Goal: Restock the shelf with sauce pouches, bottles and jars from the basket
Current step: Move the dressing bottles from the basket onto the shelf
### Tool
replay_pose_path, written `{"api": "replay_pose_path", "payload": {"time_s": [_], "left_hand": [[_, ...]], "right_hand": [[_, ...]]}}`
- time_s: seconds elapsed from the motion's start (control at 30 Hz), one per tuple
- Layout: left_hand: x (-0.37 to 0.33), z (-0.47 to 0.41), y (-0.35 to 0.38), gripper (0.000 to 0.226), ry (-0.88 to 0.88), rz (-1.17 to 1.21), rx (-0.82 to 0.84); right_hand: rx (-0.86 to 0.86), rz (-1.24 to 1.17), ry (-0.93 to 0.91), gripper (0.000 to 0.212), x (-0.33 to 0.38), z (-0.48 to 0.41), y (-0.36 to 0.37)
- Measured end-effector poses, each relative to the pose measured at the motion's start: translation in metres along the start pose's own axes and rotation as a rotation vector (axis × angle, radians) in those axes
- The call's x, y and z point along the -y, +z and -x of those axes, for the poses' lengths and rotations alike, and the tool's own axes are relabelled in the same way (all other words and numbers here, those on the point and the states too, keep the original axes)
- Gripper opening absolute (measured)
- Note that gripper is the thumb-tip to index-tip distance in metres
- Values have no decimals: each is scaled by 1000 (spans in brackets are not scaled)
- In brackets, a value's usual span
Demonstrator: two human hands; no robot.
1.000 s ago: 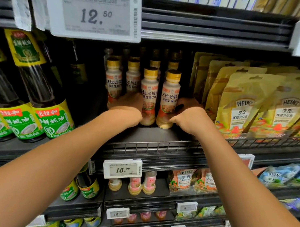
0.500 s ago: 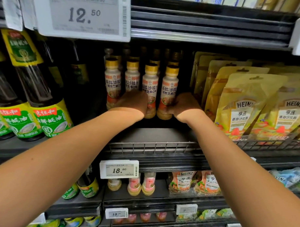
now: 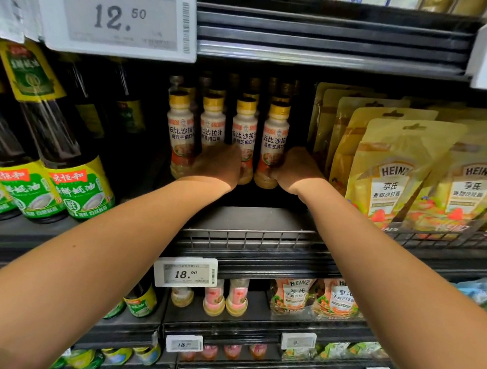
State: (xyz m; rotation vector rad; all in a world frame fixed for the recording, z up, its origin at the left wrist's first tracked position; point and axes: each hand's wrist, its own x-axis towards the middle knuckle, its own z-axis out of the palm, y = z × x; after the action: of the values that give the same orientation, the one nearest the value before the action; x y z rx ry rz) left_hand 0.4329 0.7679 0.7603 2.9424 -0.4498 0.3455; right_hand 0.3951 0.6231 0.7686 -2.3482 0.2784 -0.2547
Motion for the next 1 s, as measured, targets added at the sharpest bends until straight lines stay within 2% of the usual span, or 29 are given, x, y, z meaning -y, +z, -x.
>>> {"api": "replay_pose_path", "payload": {"time_s": [0.17,0.33,0.37,0.47,0.5,0.67,0.8,0.87,1.0], "left_hand": [[1,-3,4,37,-21,-8,-5],[4,0,-4,31,-50,43,-1],[6,3,-8,29,-46,92,-9],[4,17,-20,42,20,289,-40],[2,23,-23,39,50,353,-64],[-2,61,-25,11,102,782,-77],[-5,87,-27,2,240,962,-134],[-8,99,-29,8,298,1063,-167],[-12,121,-21,6,394,1238,-105]], "right_hand": [[10,-28,15,50,-1,1,0],[12,-87,18,44,1,7,-1],[15,-97,14,44,1,10,-2],[9,-103,12,47,1,20,-6],[-1,-109,11,44,-1,25,-6],[-121,-384,-104,5,-6,70,-3],[-252,-530,-193,8,-6,109,-2],[-318,-595,-199,6,-7,130,0],[-409,-668,-138,6,-8,172,3]]}}
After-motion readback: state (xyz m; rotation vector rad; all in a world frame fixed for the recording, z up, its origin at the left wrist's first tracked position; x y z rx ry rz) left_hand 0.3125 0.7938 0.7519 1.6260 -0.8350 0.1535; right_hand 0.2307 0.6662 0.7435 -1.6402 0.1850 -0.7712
